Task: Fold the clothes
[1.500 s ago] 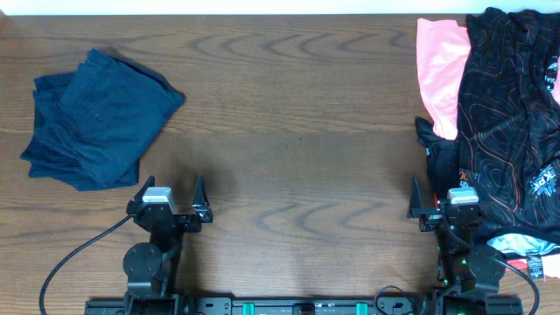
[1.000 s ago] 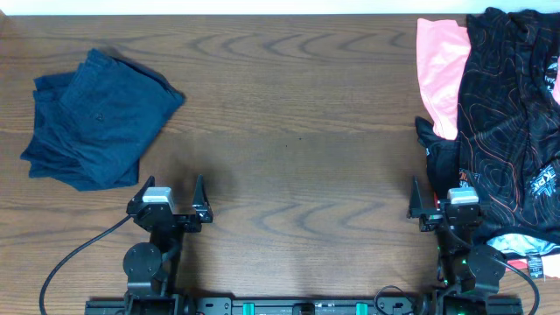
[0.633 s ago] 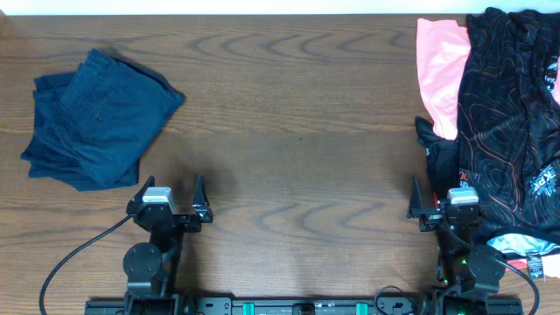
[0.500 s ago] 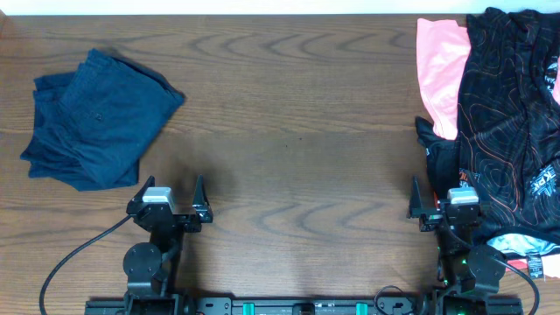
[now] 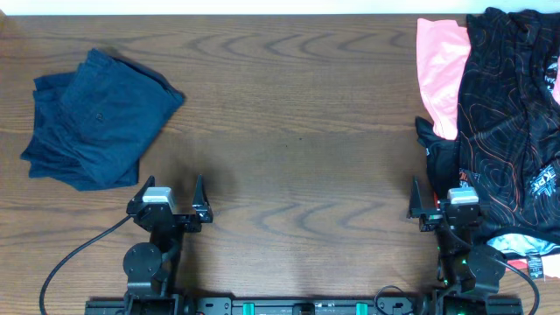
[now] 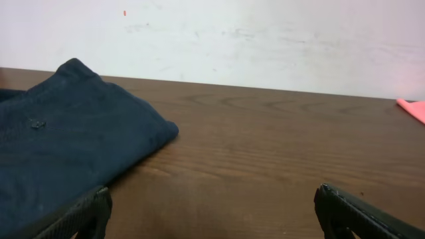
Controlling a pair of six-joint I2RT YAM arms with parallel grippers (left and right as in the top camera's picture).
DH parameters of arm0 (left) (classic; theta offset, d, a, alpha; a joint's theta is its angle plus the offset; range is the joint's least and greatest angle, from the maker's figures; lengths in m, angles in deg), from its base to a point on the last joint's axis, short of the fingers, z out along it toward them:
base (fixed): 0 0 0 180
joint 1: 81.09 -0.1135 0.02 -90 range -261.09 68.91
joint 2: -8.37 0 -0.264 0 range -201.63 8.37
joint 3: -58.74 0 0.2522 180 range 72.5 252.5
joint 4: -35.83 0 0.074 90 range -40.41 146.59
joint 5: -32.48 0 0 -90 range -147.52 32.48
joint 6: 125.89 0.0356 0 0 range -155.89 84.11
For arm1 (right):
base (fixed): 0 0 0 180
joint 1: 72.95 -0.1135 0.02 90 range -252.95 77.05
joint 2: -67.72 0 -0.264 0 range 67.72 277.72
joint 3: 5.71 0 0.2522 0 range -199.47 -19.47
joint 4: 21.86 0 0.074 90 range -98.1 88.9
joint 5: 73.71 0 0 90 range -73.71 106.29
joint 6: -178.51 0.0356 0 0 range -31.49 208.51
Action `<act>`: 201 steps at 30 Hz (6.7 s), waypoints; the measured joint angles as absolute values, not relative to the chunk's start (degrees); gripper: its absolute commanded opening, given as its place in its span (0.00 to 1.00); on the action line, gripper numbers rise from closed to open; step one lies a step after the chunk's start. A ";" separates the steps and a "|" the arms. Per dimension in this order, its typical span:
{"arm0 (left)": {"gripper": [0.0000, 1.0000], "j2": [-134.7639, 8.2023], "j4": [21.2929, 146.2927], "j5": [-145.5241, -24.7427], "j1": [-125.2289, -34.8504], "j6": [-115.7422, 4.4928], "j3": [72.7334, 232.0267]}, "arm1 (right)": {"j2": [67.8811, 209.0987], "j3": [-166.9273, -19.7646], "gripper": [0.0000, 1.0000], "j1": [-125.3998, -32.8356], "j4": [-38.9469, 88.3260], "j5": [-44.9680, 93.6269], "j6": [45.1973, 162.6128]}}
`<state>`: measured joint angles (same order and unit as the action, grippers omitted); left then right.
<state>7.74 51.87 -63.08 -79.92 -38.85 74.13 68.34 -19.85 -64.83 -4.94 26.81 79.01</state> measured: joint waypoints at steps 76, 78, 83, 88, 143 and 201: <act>0.98 -48.47 87.28 -64.43 -79.92 -44.90 115.35 | 144.05 -78.89 0.01 -81.53 21.20 42.92 88.87; 0.98 -48.47 87.30 -64.43 -79.92 -44.90 115.38 | 145.25 -78.84 0.01 -87.24 14.32 43.68 89.39; 0.98 -48.47 86.97 -64.46 -79.92 -44.90 115.40 | 151.16 -78.89 0.12 -100.94 -0.54 41.06 91.56; 0.98 -48.47 86.21 -64.48 -79.92 -45.25 115.40 | 156.88 -78.87 0.94 -107.17 -3.10 32.36 93.28; 0.90 -83.99 68.94 -63.23 -84.27 -57.84 144.29 | 139.90 -78.76 0.99 -72.27 37.27 16.49 97.11; 0.06 -67.95 106.60 -72.24 -78.17 -64.20 121.78 | 150.61 -78.78 0.24 -72.00 41.71 16.45 96.82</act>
<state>-67.95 106.60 -72.24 -78.17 -64.20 121.78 150.61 -78.78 -72.00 41.71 16.45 96.82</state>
